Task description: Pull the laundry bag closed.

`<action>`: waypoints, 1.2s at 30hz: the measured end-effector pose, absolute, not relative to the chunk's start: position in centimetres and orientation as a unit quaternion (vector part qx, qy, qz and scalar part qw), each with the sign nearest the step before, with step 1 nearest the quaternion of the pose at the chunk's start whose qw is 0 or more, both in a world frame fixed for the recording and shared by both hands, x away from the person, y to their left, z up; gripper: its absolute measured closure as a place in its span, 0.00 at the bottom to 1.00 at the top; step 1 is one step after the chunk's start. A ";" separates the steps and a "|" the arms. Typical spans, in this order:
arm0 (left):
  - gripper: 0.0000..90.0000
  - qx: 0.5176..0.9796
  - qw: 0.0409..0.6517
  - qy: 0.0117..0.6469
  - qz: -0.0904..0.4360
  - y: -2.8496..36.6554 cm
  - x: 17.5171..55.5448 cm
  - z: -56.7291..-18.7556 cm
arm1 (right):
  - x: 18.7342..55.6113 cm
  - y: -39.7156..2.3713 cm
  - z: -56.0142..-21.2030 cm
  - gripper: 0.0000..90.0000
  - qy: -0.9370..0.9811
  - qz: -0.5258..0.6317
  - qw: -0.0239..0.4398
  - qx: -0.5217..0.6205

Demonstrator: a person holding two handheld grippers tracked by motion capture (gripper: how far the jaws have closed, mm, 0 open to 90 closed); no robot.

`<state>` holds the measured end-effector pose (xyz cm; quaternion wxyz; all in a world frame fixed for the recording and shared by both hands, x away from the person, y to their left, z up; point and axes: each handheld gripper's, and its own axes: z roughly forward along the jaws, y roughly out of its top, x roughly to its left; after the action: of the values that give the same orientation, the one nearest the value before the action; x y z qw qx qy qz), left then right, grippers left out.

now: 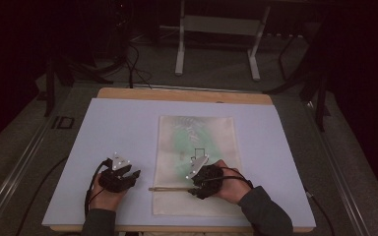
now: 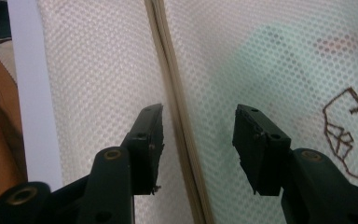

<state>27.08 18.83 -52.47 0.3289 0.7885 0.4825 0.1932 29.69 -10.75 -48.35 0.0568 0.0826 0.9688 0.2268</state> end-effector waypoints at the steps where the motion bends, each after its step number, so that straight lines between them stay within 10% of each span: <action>1: 0.64 0.789 0.330 0.482 0.193 18.8 27.1 -52.5 | 29.7 -10.6 -48.4 0.59 0.969 0.227 0.057 0.082; 36: 0.65 0.788 0.330 0.483 0.190 18.9 27.1 -52.5 | 29.7 -3.5 -48.9 0.64 0.967 0.251 0.029 0.036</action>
<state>27.15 18.94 -52.49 0.3303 0.7883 0.4833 0.1895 29.65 -3.47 -48.87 0.0286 0.0358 0.9670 0.2506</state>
